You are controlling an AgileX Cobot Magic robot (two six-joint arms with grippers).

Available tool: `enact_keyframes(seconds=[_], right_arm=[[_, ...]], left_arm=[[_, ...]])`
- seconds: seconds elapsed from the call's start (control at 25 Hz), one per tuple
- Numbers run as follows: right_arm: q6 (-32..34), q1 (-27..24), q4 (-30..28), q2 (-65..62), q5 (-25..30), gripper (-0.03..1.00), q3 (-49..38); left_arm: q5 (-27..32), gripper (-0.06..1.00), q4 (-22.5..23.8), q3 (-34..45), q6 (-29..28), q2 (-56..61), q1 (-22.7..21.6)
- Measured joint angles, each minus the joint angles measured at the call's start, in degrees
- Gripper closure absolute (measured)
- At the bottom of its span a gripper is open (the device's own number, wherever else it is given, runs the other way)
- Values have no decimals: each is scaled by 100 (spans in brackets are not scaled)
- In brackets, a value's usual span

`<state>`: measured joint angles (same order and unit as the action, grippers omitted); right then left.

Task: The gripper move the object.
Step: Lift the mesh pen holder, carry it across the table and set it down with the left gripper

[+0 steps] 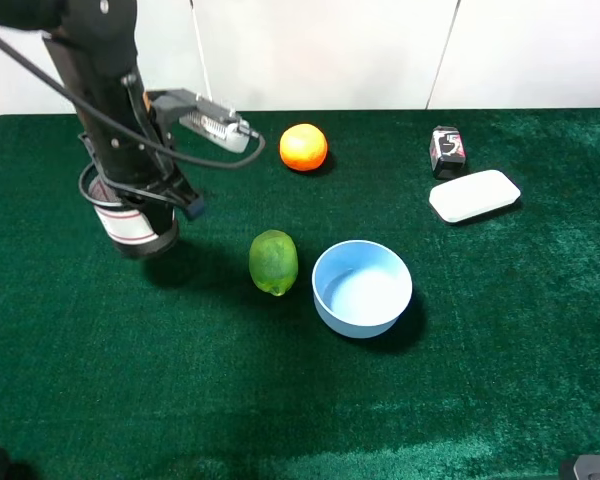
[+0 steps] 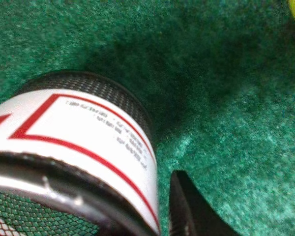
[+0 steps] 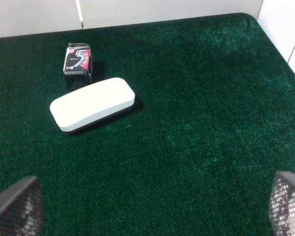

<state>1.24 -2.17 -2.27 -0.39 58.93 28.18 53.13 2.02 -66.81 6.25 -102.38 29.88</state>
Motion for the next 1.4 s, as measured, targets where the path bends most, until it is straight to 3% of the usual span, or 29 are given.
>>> enact_keyframes(seconds=[0.52,0.84,1.4], right_arm=[[0,0,0,0,0,28,0],[0,0,0,0,0,28,0],[0,0,0,0,0,28,0]], left_arm=[[1345,85,-266,-1518,-24,0,15],[1351,85,-249,-2225,-64,-11,216],[1361,85,-234,-3779,-199,-1065,1332]])
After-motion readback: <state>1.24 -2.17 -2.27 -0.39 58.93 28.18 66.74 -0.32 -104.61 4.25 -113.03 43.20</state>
